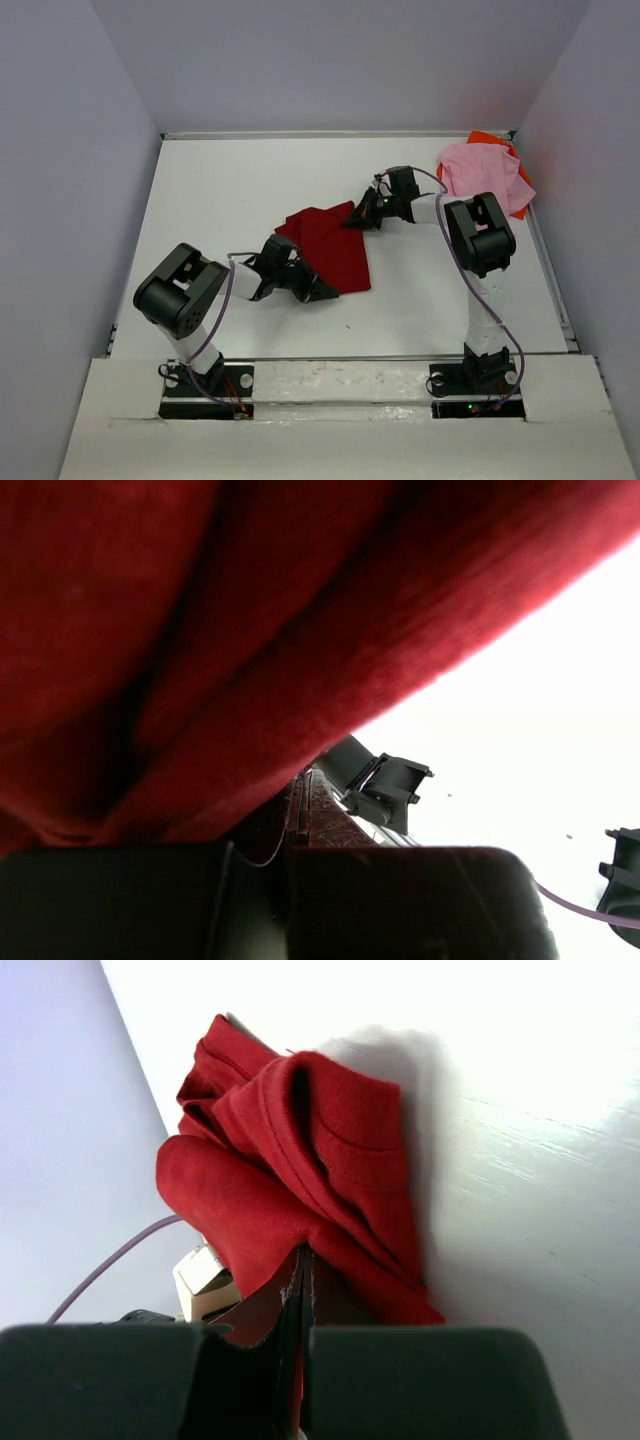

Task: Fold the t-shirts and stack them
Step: Fold the long partially folded tshirt into a neat square

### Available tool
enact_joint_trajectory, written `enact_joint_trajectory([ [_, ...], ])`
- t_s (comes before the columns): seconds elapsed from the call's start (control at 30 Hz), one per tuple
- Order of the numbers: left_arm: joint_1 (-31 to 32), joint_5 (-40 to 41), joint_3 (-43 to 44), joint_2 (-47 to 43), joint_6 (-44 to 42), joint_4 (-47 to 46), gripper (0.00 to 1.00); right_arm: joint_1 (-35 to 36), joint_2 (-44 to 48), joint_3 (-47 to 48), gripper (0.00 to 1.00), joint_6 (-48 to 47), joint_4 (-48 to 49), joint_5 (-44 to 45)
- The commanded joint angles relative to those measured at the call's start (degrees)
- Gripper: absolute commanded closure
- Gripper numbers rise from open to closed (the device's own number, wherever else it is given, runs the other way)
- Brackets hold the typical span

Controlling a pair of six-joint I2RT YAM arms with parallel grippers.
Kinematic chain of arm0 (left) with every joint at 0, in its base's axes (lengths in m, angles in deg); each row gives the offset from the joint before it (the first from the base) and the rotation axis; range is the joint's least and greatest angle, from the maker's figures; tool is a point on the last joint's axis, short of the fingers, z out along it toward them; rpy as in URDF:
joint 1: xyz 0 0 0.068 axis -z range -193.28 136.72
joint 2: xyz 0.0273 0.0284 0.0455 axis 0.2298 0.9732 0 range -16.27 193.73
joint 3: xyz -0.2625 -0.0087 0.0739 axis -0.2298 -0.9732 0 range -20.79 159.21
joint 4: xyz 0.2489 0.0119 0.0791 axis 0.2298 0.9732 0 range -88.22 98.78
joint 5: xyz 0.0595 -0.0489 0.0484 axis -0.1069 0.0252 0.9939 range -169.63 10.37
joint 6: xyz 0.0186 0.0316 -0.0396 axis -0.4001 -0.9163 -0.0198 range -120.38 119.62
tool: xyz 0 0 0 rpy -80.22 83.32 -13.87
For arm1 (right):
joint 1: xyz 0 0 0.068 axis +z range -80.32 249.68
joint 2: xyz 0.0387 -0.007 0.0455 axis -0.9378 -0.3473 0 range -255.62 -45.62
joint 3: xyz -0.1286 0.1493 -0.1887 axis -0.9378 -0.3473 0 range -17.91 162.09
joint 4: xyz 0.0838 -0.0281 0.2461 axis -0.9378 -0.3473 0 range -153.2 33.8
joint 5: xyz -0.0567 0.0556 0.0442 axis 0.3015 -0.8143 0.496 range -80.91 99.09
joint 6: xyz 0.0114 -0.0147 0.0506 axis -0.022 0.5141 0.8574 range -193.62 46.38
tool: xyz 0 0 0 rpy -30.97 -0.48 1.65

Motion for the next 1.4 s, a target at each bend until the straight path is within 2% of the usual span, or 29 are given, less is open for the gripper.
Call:
enact_joint_trajectory([
  [0.0, 0.26, -2.33, 0.06, -0.45, -1.15, 2.12, 1.0, 0.22, 0.53, 1.04, 1.0, -2.41, -1.6, 2.18],
  [0.17, 0.17, -2.33, -0.03, 1.92, -1.86, 2.3, 1.0, 0.22, -0.08, 0.68, 1.0, -4.95, -5.8, 3.94],
  [0.33, 0.17, -5.4, 1.73, 9.38, -2.21, 1.95, 1.0, 0.22, 1.32, 0.42, 1.0, -7.59, -7.75, 4.65],
  [0.6, 0.34, -0.85, 6.73, 9.14, -2.38, 3.96, 1.0, 0.22, 6.07, -2.04, 1.0, -8.83, -8.54, 4.74],
  [0.63, 0.26, 0.21, 7.43, 8.7, -3.35, 5.45, 1.0, 0.22, 6.5, -2.21, 1.0, -8.91, -8.54, 4.47],
  [0.77, 0.78, 6.44, 13.76, 6.41, -10.38, 21.68, 1.0, 0.22, 9.49, -3.44, 1.0, -9.7, -9.42, 4.21],
  [0.9, 1.13, 8.57, 13.95, 3.34, -11.62, 27.17, 1.0, 0.22, 12.39, -3.53, 1.0, -10.93, -11.79, 4.21],
  [0.93, 1.22, 9.78, 14.12, 0.46, -12.14, 27.96, 1.0, 0.22, 13.35, -2.92, 0.94, -11.28, -12.32, 3.16],
  [0.97, 1.57, 11.19, 16.04, -1.4, -12.84, 33.1, 1.0, 0.22, 13.97, -2.57, 0.9, -11.46, -12.76, 2.28],
  [1.07, 1.66, 19.01, 22.09, -9.4, -15.65, 41.91, 1.0, 0.22, 17.48, -0.99, 0.89, -12.69, -14.69, 1.83],
  [1.1, 1.57, 20.68, 27.51, -10.81, -17.92, 47.16, 1.0, 0.22, 18.63, -0.03, 0.89, -12.96, -16.35, 2.1],
  [1.13, 1.49, 23.22, 30.18, -12.3, -19.16, 49.21, 1.0, 0.22, 19.6, 0.5, 0.89, -13.65, -17.23, 1.84],
  [1.23, 0.7, 23.95, 38.71, -12.4, -23.82, 54.32, 1.0, -0.31, 22.94, 1.74, 0.89, -14.45, -21.8, 1.57],
  [1.37, 0.52, 26.49, 45.22, -12.14, -30.24, 55.12, 1.0, -0.31, 28.65, 0.42, 0.86, -21.73, -31.36, 6.03],
])
